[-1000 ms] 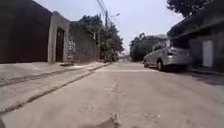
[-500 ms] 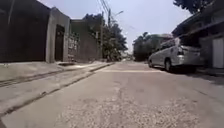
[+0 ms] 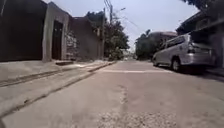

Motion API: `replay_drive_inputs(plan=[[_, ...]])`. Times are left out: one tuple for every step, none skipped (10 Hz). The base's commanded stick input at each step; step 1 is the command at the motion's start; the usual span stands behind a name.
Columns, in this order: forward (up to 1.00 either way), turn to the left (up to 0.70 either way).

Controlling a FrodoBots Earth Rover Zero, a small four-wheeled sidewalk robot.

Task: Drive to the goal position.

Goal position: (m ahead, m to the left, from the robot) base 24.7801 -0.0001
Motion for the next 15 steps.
replay_drive_inputs(plan=[[1.00,0.02],[1.00,-0.19],[1.00,-0.26],[1.00,0.02],[1.00,0.02],[1.00,-0.32],[1.00,-0.38],[1.00,-0.35],[1.00,-0.29],[1.00,-0.23],[1.00,-0.17],[1.00,-0.12],[1.00,-0.06],[1.00,0.00],[1.00,0.02]])
